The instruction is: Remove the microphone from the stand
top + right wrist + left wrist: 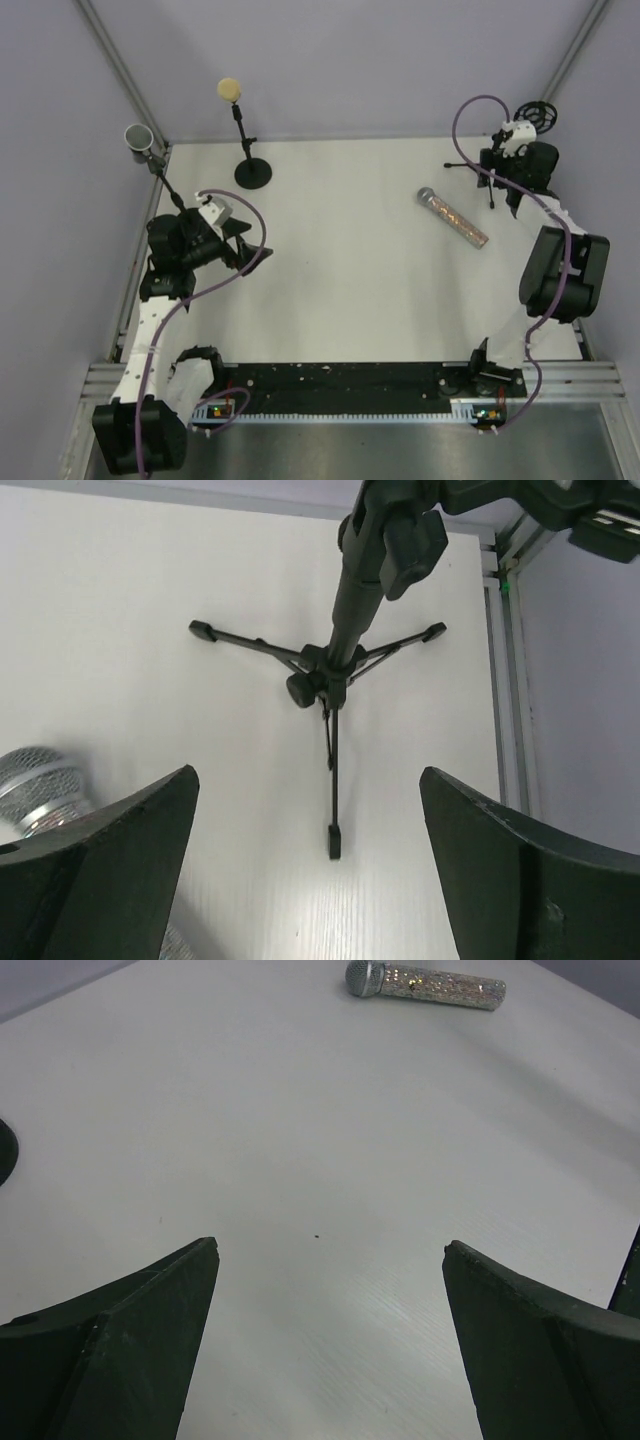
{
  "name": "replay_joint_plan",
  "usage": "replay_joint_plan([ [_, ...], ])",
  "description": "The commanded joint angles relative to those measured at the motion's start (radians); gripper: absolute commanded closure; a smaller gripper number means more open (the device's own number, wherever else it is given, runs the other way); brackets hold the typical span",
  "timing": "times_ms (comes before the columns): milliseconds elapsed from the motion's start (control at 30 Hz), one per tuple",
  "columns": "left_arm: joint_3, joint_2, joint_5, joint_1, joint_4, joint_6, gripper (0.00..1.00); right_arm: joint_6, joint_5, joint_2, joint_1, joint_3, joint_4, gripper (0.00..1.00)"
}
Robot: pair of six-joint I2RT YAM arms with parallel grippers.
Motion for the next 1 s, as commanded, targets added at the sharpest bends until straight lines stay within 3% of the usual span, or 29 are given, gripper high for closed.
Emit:
replay_joint_plan([
  [0,-0.015,-0.024,-0.055,0.006,0.103,-0.051,0.01,-0.039,-0.032,-0.237,-0.007,-0.065,-0.169,0.09],
  [333,-0.041,-0.064,-0.174,0.007,0.172,-0.081,0.01,-0.045,-0.185,-0.622,-0.004,-0.186,-0.469,0.10],
  [567,-0.058,-0.099,-0.366,0.010,0.210,-0.082,0.01,0.008,-0.355,-0.843,0.119,-0.221,-0.485,0.10],
  [733,-0.057,-0.122,-0.623,0.024,0.245,-0.133,0.01,0.056,-0.430,-0.851,0.229,-0.194,-0.441,0.10],
  [967,-0.064,-0.113,-0.855,0.061,0.330,-0.164,0.01,0.090,-0.414,-0.761,0.392,-0.192,-0.319,0.09],
])
